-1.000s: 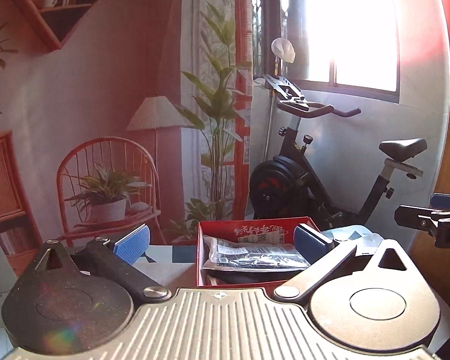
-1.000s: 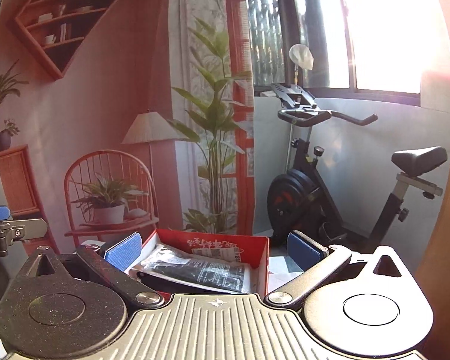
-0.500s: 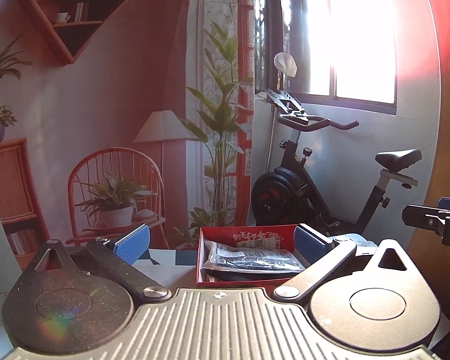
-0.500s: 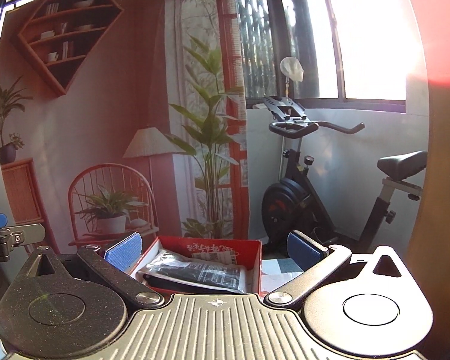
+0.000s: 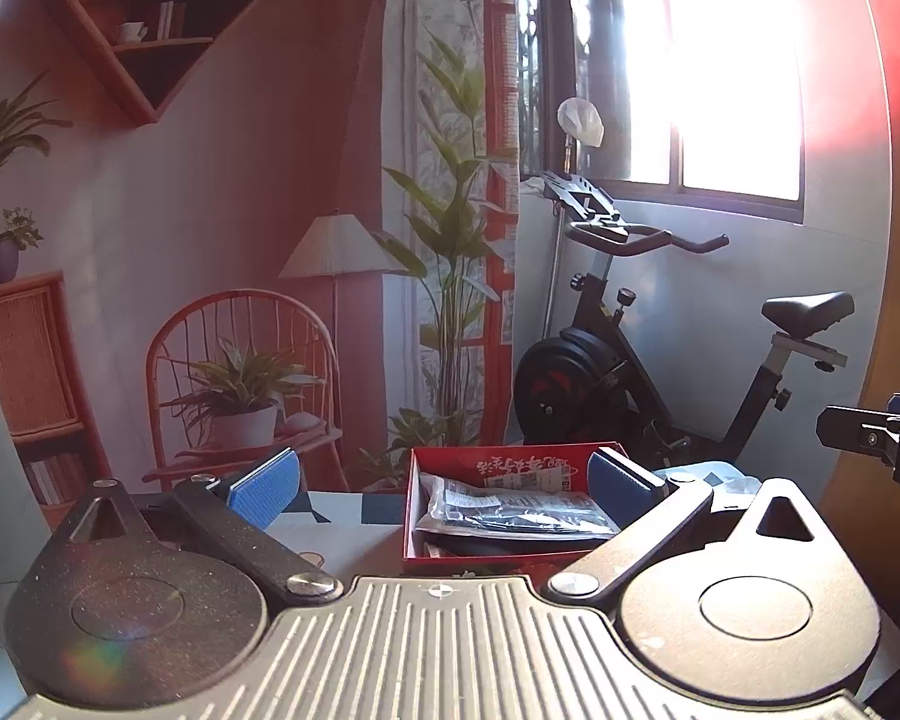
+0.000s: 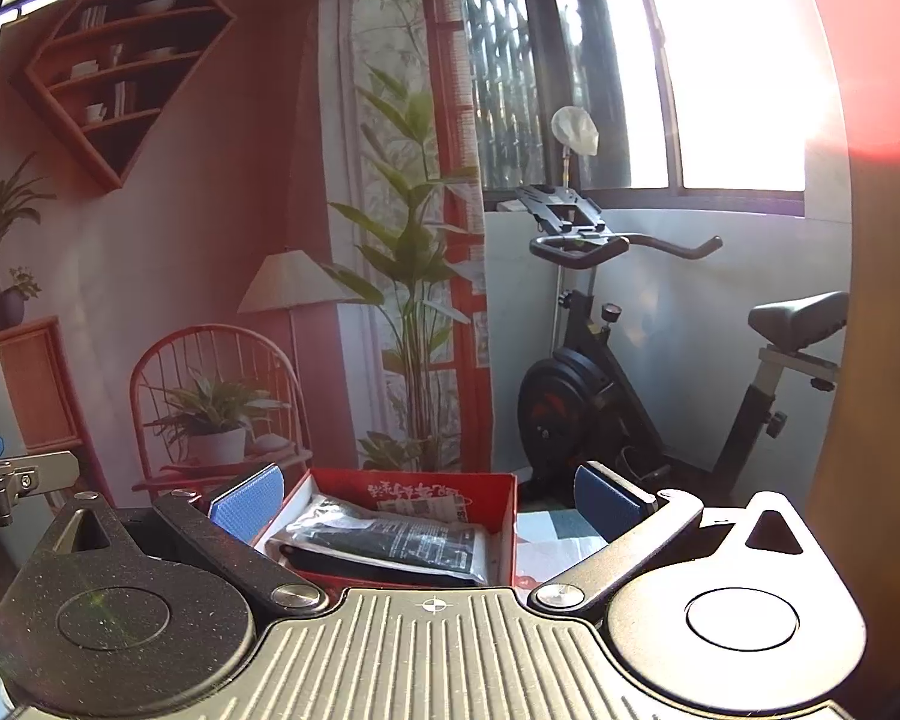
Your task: Organize soft objects
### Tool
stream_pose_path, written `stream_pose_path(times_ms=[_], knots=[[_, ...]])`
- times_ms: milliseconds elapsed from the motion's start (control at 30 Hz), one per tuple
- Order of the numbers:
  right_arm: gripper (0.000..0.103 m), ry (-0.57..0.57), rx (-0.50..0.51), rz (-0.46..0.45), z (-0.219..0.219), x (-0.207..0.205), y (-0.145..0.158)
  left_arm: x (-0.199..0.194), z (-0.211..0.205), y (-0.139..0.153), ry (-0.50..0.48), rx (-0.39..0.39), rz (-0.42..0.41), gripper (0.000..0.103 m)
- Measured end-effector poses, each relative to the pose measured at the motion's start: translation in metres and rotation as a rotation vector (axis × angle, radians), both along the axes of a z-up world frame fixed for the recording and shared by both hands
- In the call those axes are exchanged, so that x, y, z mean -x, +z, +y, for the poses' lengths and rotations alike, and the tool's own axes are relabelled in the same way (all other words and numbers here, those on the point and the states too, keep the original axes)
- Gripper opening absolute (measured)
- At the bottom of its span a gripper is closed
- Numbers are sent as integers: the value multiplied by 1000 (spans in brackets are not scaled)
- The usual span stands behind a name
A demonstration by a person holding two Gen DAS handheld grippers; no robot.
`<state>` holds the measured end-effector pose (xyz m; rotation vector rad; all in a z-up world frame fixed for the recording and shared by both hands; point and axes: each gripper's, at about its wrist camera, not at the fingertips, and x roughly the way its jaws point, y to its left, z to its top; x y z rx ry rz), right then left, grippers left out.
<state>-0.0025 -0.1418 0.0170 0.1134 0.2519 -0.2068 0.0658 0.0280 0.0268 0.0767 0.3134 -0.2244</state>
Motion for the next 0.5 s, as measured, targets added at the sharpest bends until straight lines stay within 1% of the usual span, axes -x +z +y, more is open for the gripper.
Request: stream_pose_path(times_ms=[500], knots=[[103, -3, 1, 0, 0, 0, 0, 3, -1, 0, 11, -3, 4, 103]])
